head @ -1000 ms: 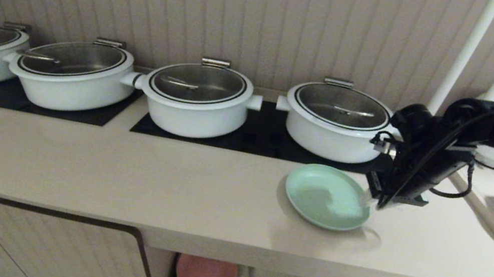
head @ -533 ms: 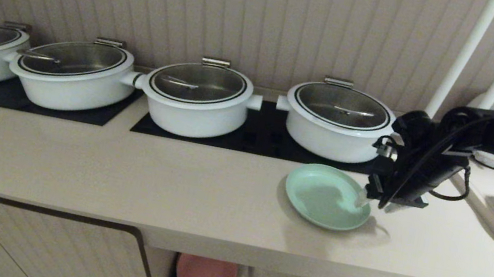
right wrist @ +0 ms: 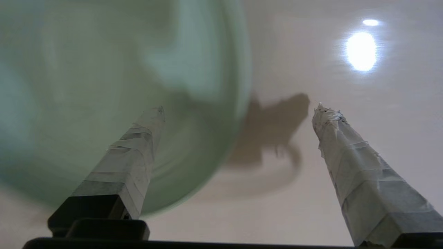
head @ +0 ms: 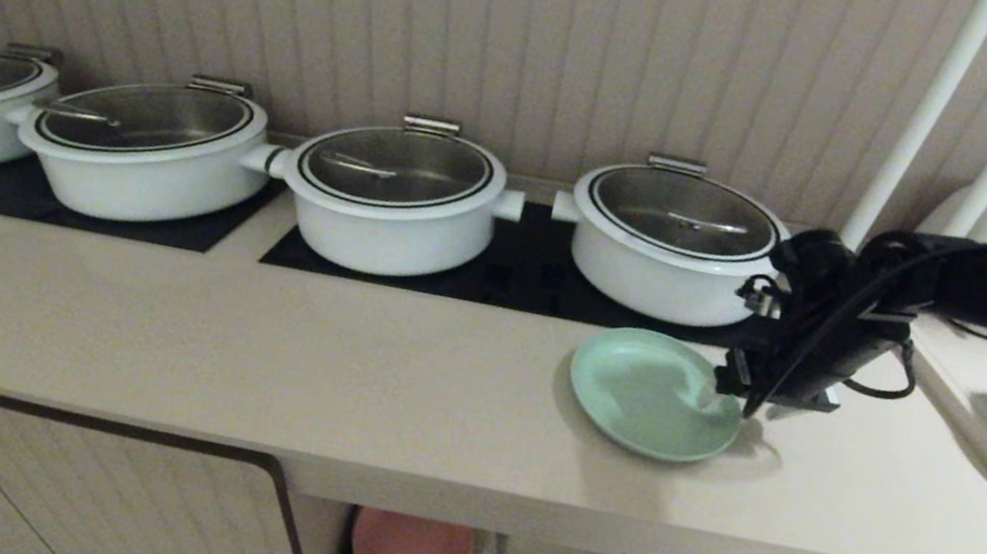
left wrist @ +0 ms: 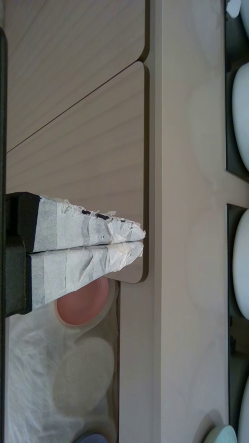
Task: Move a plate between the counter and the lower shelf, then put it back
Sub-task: Pick up the plate
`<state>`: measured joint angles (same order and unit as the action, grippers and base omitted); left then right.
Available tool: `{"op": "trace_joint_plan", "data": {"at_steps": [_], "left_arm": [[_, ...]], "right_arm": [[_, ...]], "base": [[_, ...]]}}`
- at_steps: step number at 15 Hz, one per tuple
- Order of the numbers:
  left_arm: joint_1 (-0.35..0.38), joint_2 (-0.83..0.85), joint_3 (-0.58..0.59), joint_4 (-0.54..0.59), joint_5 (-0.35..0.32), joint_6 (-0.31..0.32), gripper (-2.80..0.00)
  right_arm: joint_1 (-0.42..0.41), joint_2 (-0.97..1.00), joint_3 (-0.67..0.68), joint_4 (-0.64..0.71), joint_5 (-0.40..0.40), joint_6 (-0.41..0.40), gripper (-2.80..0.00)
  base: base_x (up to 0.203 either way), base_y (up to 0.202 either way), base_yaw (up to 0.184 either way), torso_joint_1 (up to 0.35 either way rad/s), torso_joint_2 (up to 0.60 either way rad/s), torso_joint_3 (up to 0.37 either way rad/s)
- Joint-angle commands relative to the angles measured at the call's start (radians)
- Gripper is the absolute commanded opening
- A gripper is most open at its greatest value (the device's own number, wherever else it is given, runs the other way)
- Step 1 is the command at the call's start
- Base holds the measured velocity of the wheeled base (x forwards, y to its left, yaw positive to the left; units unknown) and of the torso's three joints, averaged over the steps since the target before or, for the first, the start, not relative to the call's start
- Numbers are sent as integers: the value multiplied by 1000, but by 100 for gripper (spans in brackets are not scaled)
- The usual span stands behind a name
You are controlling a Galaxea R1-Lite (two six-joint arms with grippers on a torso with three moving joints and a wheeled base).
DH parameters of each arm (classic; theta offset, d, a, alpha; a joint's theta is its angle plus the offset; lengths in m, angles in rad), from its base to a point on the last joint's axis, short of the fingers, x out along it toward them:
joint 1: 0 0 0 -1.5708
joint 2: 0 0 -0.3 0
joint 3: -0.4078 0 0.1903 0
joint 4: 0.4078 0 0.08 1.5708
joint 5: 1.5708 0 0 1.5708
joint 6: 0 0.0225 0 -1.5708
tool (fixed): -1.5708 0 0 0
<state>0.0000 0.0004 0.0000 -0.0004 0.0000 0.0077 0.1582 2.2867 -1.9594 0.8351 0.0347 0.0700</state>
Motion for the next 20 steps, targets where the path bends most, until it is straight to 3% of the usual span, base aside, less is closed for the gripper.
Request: {"op": "trace_joint_plan", "data": {"at_steps": [1, 15, 16, 20], "left_arm": [[0, 0, 0, -1, 0, 0, -280], [0, 0, 0, -1, 0, 0, -280], [0, 0, 0, -1, 0, 0, -280], [0, 0, 0, -1, 0, 0, -280]], "right_arm": [[10, 19, 0, 2, -57, 1, 0], [51, 34, 0, -32, -65, 1, 0], [50, 33, 0, -32, -65, 2, -280], [50, 31, 0, -33, -65, 0, -280]], "base": [[0, 0, 0, 0, 0, 0], [0, 0, 0, 0, 0, 0], [0, 0, 0, 0, 0, 0], [0, 0, 0, 0, 0, 0]]}}
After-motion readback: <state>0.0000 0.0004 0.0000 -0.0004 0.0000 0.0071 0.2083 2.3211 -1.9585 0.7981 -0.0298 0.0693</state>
